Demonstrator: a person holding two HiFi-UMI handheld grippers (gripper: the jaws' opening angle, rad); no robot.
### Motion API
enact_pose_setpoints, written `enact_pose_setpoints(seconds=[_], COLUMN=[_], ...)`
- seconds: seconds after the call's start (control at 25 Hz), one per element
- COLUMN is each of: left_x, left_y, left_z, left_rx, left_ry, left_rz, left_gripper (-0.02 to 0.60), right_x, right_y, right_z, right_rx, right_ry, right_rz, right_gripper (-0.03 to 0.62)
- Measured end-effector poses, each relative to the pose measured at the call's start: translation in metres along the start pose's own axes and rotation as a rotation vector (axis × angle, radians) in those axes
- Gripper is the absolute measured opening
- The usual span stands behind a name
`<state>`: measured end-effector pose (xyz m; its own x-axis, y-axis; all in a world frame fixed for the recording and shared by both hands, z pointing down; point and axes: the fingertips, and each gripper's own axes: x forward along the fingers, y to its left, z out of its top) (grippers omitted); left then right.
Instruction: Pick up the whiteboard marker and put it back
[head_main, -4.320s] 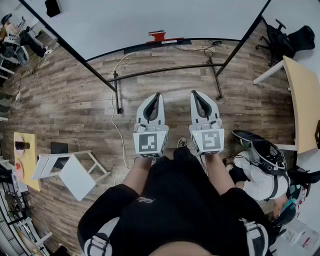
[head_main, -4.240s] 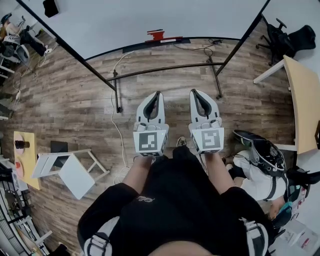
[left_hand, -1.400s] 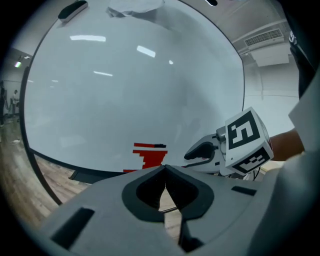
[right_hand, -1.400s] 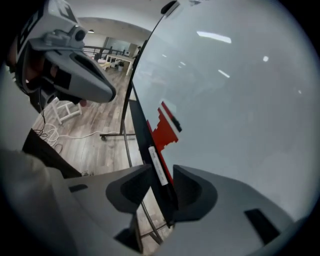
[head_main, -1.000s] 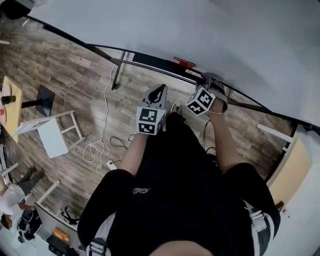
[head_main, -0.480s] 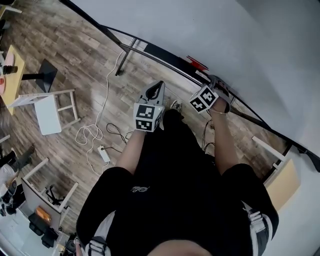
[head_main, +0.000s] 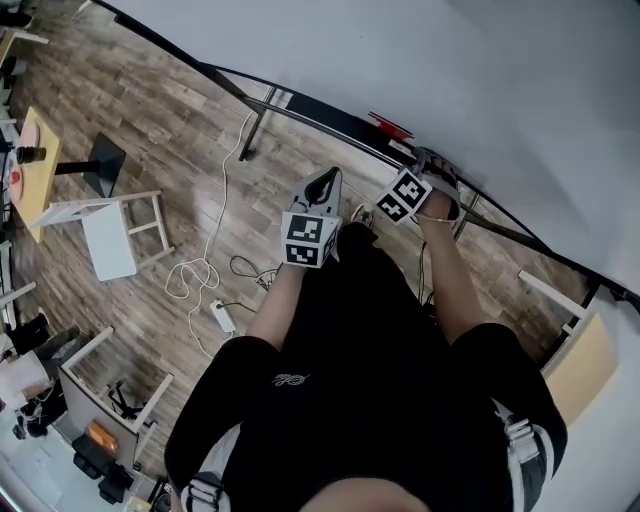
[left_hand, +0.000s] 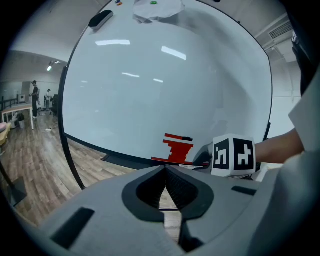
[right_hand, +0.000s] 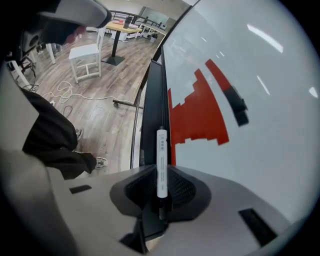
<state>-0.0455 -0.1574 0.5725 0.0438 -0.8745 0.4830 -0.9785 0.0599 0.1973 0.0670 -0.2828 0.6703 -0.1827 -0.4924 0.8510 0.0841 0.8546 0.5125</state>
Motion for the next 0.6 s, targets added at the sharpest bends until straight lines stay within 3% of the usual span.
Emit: enact_pose_setpoints(seconds=[0.36,0.6], left_x=[-0.037,-0.061], left_y=[0.024,0.043], left_z=[0.011,0.007], left_rx=[0.007,0.001], left_ry=[-0.053,-0.072], left_rz=[-0.039,-0.077], left_gripper=[0.006,0.006], right_x=[-0.03,-0.084], right_y=[-0.002,0.001], right_z=[0.013,0.049], right_rx=[0.039,0.149], right_ry=[-0.016,-0.122], right_rz=[-0.077,-0.147], right_gripper=[0.052,0.052])
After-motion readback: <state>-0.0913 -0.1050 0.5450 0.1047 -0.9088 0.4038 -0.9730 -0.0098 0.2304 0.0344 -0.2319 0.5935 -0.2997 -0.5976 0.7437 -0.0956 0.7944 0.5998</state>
